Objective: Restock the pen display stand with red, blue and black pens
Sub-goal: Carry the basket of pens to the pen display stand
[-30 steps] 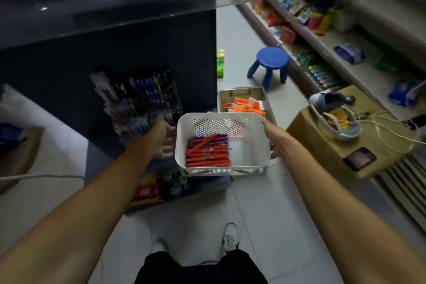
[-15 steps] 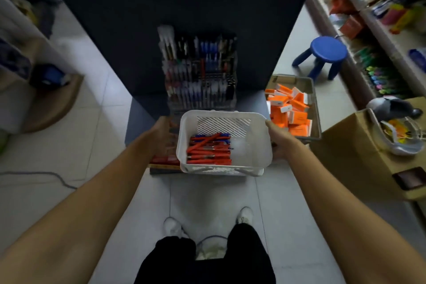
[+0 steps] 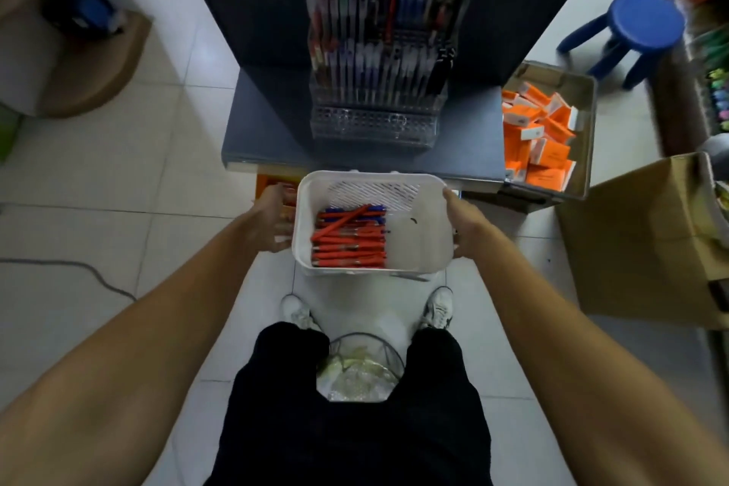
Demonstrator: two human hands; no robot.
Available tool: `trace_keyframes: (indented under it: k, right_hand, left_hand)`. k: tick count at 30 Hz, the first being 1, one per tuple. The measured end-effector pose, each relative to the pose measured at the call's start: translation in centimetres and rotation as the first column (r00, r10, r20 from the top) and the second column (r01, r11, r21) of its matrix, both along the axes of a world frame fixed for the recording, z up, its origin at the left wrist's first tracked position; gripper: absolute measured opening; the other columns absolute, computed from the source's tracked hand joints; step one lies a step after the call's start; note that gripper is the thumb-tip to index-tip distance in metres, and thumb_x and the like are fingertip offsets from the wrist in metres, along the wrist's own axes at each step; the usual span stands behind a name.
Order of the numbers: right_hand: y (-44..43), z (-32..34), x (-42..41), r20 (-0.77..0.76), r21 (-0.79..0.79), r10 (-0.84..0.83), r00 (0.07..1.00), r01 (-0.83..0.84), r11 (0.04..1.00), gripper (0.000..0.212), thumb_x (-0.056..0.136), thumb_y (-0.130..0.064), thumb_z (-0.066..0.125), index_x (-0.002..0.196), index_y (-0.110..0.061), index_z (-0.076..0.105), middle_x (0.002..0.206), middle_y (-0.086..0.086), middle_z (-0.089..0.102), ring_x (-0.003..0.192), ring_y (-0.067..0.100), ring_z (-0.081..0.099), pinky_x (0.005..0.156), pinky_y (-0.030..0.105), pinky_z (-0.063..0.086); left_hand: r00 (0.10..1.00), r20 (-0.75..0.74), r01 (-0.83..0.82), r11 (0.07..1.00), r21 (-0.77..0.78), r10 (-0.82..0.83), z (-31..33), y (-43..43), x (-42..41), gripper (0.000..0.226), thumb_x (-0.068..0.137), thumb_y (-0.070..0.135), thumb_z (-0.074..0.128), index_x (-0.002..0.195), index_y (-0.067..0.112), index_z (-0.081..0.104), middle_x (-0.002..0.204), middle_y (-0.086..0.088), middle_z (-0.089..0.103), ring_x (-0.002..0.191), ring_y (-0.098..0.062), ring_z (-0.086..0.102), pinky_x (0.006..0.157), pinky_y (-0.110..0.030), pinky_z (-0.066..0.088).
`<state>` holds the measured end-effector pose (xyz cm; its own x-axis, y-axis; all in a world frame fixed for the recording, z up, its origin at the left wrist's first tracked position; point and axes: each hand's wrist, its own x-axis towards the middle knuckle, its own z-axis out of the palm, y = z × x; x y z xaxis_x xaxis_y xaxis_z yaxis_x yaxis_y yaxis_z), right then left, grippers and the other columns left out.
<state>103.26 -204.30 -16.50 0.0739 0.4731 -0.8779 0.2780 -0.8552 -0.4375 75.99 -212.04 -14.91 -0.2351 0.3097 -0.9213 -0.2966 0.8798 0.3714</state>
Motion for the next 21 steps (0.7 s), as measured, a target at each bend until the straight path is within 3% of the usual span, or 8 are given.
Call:
trace_keyframes:
  k: [4, 7, 9, 13, 15, 18, 19, 21]
  right_hand:
    - [-0.4, -5.2, 0.6, -0.017, -0.017, 0.004, 1.000, -0.004, 1.000, 0.049, 0.097, -0.051, 0.046, 0.128, -0.013, 0.053, 0.099, 0.006, 0.060, 0.073, 0.023, 0.056, 0.057, 0.036, 0.047]
    - [-1.0, -10.9, 1.0, 0.025, -0.013, 0.026, 0.999, -0.025, 1.000, 0.055, 0.098, -0.051, 0.044, 0.134, -0.011, 0.051, 0.123, 0.010, 0.060, 0.096, 0.031, 0.060, 0.085, 0.050, 0.053]
    - [-1.1, -14.9, 1.0, 0.039, -0.017, 0.053, 0.998, -0.052, 0.998, 0.058, 0.098, -0.054, 0.042, 0.138, -0.012, 0.049, 0.133, 0.011, 0.055, 0.104, 0.032, 0.057, 0.093, 0.052, 0.050]
    - [-2.2, -23.3, 0.5, 0.017, -0.085, 0.021, 1.000, -0.019, 0.996, 0.059, 0.095, -0.059, 0.044, 0.133, -0.015, 0.049, 0.120, 0.010, 0.056, 0.083, 0.026, 0.057, 0.063, 0.040, 0.051]
    - [-2.5, -27.5, 0.0, -0.004, -0.075, 0.004, 1.000, -0.004, 0.997, 0.068, 0.089, -0.066, 0.047, 0.133, -0.013, 0.051, 0.121, 0.011, 0.059, 0.080, 0.026, 0.059, 0.056, 0.036, 0.050]
    - [-2.7, -36.3, 0.0, -0.022, -0.081, 0.020, 1.000, -0.021, 0.997, 0.101, 0.065, -0.087, 0.052, 0.137, -0.017, 0.050, 0.132, 0.015, 0.057, 0.102, 0.036, 0.062, 0.072, 0.050, 0.059]
    - [-2.6, -38.6, 0.0, -0.022, -0.086, 0.015, 1.000, -0.016, 0.996, 0.098, 0.066, -0.087, 0.051, 0.136, -0.017, 0.051, 0.132, 0.015, 0.058, 0.107, 0.036, 0.061, 0.078, 0.051, 0.057]
    - [-2.8, -41.1, -0.7, -0.007, -0.062, 0.004, 1.000, -0.004, 0.998, 0.074, 0.084, -0.072, 0.049, 0.133, -0.017, 0.053, 0.127, 0.012, 0.060, 0.103, 0.033, 0.061, 0.075, 0.044, 0.055]
  left_hand:
    - [1.000, -0.027, -0.010, 1.000, -0.009, 0.009, -5.1, -0.9, 0.9, 0.026, 0.091, 0.034, 0.050, 0.105, 0.015, 0.059, 0.106, -0.011, 0.065, 0.094, -0.028, 0.063, 0.071, -0.038, 0.052]
    - [0.999, -0.028, -0.032, 0.998, -0.052, 0.030, -9.8, -1.5, 1.4, 0.025, 0.089, 0.032, 0.049, 0.100, 0.013, 0.061, 0.100, -0.012, 0.064, 0.091, -0.025, 0.062, 0.071, -0.035, 0.050]
    - [0.998, -0.041, -0.041, 0.998, -0.052, 0.039, -13.0, -1.7, 1.4, 0.027, 0.089, 0.033, 0.047, 0.104, 0.015, 0.062, 0.098, -0.011, 0.064, 0.089, -0.024, 0.061, 0.068, -0.034, 0.048]
    - [0.998, -0.065, -0.031, 0.997, -0.071, 0.026, -20.7, -1.9, 1.0, 0.024, 0.089, 0.031, 0.048, 0.100, 0.016, 0.062, 0.096, -0.010, 0.064, 0.089, -0.024, 0.061, 0.069, -0.033, 0.050]
    - [0.996, -0.080, -0.041, 0.997, -0.061, 0.036, -24.8, -1.7, 0.7, 0.021, 0.090, 0.027, 0.044, 0.097, 0.015, 0.061, 0.093, -0.010, 0.062, 0.084, -0.023, 0.059, 0.068, -0.032, 0.049]
    - [0.995, -0.094, -0.027, 0.998, -0.056, 0.022, -31.1, -1.5, 0.5, 0.020, 0.090, 0.021, 0.038, 0.089, 0.017, 0.058, 0.091, -0.010, 0.059, 0.081, -0.022, 0.056, 0.070, -0.031, 0.048]
    - [0.995, -0.095, -0.020, 0.998, -0.059, 0.015, -33.1, -1.4, 0.5, 0.019, 0.090, 0.021, 0.038, 0.087, 0.017, 0.057, 0.089, -0.010, 0.059, 0.080, -0.022, 0.056, 0.070, -0.031, 0.047]
    - [0.996, -0.089, -0.019, 0.998, -0.067, 0.013, -36.8, -1.4, 0.5, 0.018, 0.089, 0.022, 0.039, 0.084, 0.015, 0.055, 0.085, -0.010, 0.058, 0.076, -0.022, 0.054, 0.068, -0.031, 0.046]
